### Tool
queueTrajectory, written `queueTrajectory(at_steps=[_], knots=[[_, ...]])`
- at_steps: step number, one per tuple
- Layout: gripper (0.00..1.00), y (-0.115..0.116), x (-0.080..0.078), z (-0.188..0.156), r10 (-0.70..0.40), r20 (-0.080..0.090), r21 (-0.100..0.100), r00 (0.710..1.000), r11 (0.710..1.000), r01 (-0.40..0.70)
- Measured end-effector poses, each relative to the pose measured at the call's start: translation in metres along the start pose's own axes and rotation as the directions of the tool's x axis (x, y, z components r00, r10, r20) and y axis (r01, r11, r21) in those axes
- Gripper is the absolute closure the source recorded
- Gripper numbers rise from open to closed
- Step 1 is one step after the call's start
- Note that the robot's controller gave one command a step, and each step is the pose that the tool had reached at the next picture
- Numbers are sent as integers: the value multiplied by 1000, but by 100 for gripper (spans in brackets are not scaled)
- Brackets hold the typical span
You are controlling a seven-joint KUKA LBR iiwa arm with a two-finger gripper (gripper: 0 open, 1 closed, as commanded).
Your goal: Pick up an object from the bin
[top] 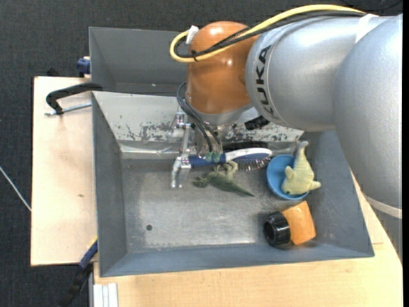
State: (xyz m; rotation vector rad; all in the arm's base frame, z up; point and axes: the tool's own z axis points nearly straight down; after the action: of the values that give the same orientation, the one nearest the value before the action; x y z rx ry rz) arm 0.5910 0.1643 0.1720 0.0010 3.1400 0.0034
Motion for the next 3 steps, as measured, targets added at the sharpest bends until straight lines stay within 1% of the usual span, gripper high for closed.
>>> queueTrajectory(at_steps=[1, 2, 3], knots=[[0, -35, 49, 86, 352, -7, 5, 936, 936, -352], [0, -3, 18, -48, 409, 9, -7, 912, 913, -409], [0, -53, 37, 36, 178, -6, 5, 984, 984, -178]])
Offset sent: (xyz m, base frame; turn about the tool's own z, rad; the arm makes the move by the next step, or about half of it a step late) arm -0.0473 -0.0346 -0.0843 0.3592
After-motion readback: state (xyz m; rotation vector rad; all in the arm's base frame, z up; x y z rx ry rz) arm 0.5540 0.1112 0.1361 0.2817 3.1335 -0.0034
